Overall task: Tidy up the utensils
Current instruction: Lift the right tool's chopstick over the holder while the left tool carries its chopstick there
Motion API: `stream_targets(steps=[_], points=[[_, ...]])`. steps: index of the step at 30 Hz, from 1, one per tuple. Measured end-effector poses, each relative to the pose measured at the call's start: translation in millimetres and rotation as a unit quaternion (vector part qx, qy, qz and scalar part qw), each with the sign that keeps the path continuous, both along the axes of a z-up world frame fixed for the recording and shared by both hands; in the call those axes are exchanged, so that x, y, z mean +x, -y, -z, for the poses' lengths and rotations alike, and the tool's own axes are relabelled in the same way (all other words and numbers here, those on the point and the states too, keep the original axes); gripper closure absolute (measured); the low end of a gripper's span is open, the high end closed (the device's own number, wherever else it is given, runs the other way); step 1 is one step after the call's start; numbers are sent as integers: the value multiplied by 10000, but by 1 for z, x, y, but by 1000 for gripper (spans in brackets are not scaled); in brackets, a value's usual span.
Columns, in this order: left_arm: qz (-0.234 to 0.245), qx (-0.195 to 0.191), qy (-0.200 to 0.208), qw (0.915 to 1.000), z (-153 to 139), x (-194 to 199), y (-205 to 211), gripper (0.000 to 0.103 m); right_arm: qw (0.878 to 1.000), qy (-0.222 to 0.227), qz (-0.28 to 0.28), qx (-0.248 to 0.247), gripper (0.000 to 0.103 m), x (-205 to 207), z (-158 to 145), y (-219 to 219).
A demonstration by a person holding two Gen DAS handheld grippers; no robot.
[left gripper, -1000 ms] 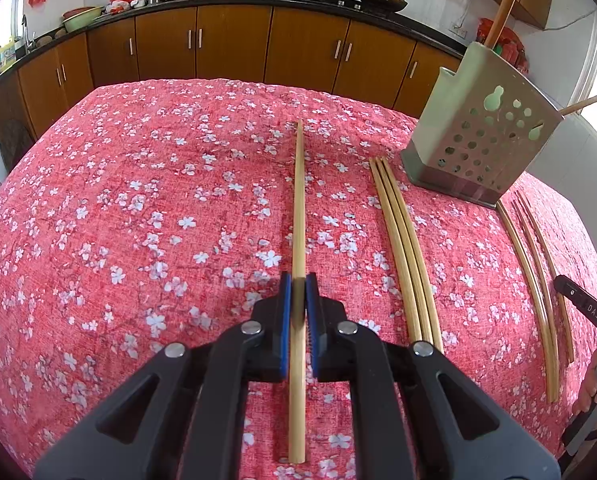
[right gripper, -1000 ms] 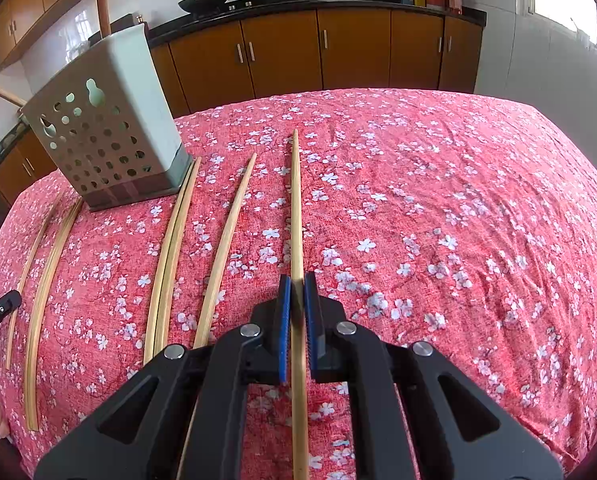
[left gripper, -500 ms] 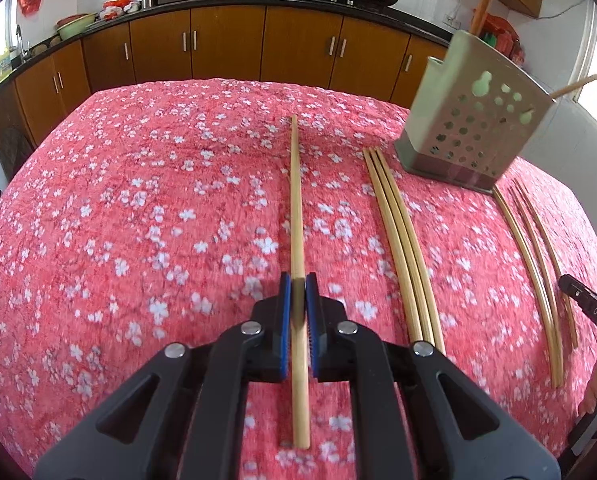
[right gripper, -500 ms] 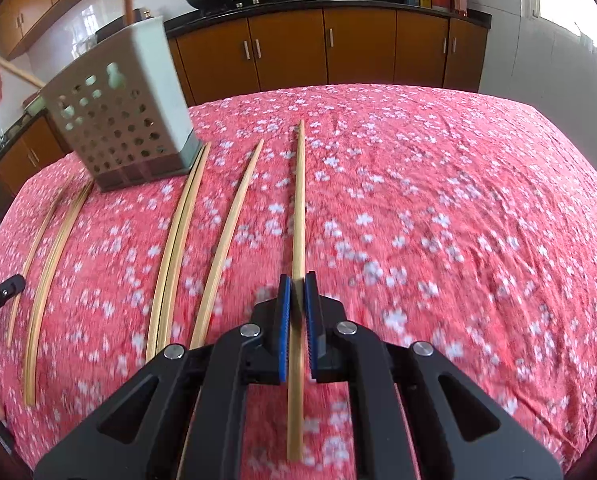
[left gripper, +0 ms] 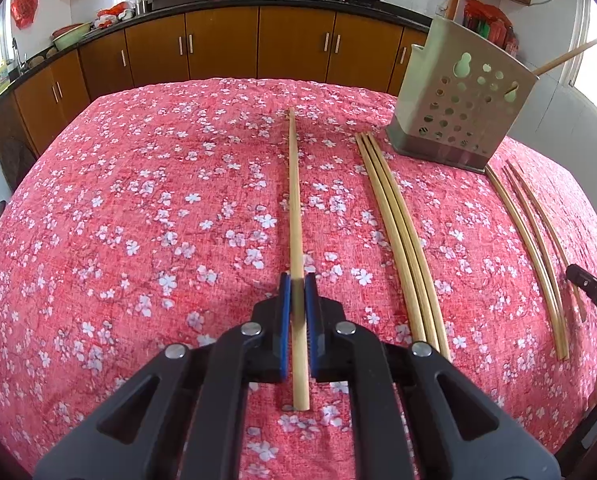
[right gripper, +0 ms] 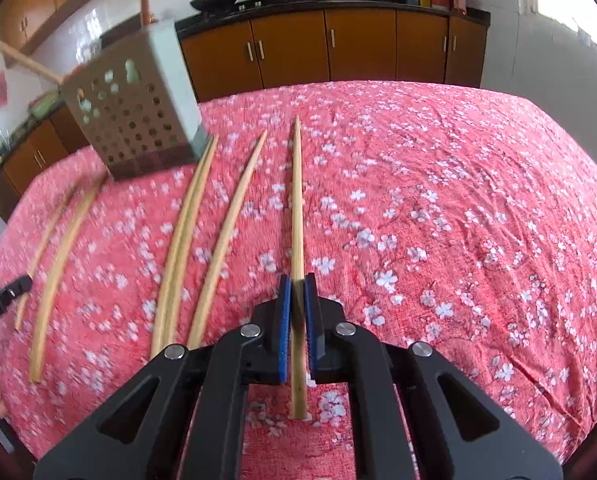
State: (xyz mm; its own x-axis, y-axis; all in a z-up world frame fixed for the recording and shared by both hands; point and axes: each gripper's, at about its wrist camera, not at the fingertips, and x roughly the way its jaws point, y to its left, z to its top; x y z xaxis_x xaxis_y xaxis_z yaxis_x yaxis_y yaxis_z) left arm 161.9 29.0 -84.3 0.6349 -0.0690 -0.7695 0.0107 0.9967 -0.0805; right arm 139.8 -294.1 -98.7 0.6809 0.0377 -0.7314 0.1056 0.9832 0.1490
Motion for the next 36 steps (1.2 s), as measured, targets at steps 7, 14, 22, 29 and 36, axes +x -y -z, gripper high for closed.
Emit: stream_targets(steps=[7,14,22,29,36], points=[[-30,-253,699,9972,-47,-14,-11,95,9969,755,224,42,95,-14,-42,14],[-86,-487,1318,9900,-87,-23,-15,95,9931,1117,341,115,95,-22,-63,23],[-78,-497,1424,9885,-97,-23,-12,95,9921,1223,277,58,95,-22,-71,20],[14,-543,1906,9802,-137,-27,-16,95,9785,2051,161,152,96,-27,-124,18],[252,-616,2156,9742,-171,-28,-7,95,9690,2438,-137,369,95,-26,-165,9]])
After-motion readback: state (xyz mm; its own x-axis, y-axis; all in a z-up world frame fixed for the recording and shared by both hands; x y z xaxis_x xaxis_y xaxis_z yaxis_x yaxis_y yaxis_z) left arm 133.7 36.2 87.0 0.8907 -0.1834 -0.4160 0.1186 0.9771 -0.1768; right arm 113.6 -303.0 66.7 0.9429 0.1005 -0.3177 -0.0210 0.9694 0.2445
